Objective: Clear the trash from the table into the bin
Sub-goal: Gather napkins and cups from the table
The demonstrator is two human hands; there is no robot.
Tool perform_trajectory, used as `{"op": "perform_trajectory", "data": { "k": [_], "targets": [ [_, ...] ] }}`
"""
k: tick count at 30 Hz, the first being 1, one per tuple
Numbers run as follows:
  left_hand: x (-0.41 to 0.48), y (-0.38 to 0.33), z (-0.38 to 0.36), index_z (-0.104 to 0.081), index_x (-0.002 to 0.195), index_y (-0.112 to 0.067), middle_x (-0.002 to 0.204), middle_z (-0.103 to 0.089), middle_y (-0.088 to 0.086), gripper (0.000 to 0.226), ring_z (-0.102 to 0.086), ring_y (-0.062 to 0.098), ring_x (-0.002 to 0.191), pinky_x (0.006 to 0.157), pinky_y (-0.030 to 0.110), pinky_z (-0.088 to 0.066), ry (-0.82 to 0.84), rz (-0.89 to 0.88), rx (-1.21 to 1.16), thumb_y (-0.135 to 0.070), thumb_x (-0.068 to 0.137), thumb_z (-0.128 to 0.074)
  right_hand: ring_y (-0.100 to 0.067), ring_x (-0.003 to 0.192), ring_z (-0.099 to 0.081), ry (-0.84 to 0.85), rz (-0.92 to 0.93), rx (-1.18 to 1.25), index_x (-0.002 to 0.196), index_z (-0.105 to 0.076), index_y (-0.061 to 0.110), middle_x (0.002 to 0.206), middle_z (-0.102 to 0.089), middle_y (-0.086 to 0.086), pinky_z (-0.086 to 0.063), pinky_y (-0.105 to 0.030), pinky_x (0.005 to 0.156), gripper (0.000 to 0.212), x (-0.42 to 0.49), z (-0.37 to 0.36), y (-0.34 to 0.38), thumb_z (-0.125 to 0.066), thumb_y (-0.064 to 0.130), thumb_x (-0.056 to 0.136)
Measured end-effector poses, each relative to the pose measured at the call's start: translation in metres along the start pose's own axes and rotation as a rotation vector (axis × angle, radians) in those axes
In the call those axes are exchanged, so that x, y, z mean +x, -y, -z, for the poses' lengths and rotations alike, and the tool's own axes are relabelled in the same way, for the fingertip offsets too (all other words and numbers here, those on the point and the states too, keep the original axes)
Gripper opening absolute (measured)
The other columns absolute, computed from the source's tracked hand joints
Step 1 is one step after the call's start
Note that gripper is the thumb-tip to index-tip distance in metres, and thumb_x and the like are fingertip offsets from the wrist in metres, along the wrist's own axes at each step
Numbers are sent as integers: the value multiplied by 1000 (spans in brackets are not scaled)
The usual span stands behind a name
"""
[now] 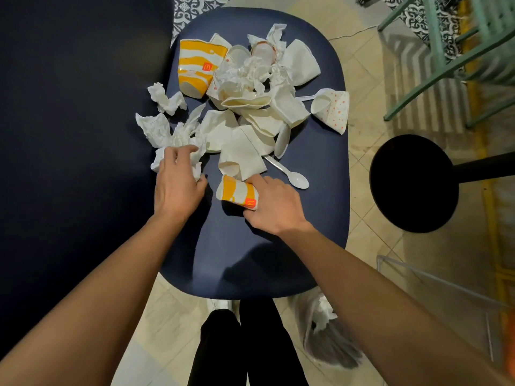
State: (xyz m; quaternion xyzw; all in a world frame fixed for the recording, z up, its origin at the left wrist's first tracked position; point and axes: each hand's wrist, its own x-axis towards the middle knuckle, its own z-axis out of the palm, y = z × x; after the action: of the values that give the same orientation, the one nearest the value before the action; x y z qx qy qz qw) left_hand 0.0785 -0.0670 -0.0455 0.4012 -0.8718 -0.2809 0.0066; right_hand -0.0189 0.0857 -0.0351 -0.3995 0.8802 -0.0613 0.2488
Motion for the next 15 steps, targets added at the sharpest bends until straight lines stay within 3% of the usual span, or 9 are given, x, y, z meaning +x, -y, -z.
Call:
{"op": "perform_trajectory", "data": {
  "k": [5,12,15],
  "targets": [
    [16,2,-13,-28,142,-14,136,-40,17,61,-38,37,123,96,46,-38,141,100,126,-18,89,-57,-23,99,-56,-4,-50,49,118,-50,22,106,-60,-1,-33,-29,73,48,-1,3,-7,-65,36,74],
    [6,7,-27,-43,130,-9,131,-43,18,36,-30,41,122,93,44,-37,149,135,179,-21,96,-46,-23,98,-56,12,-72,84,118,-49,23,106,-60,-1,-36,-30,72,48,-1,3,-11,-65,36,75],
    [3,5,-26,-44,128,-8,127,-45,20,36,-31,40,121,93,43,-36,139,134,185,-27,98,-42,-22,99,-55,7,-79,101,118,-49,23,106,-60,0,-37,-30,73,47,-2,3,-10,-66,35,76]
  ]
}}
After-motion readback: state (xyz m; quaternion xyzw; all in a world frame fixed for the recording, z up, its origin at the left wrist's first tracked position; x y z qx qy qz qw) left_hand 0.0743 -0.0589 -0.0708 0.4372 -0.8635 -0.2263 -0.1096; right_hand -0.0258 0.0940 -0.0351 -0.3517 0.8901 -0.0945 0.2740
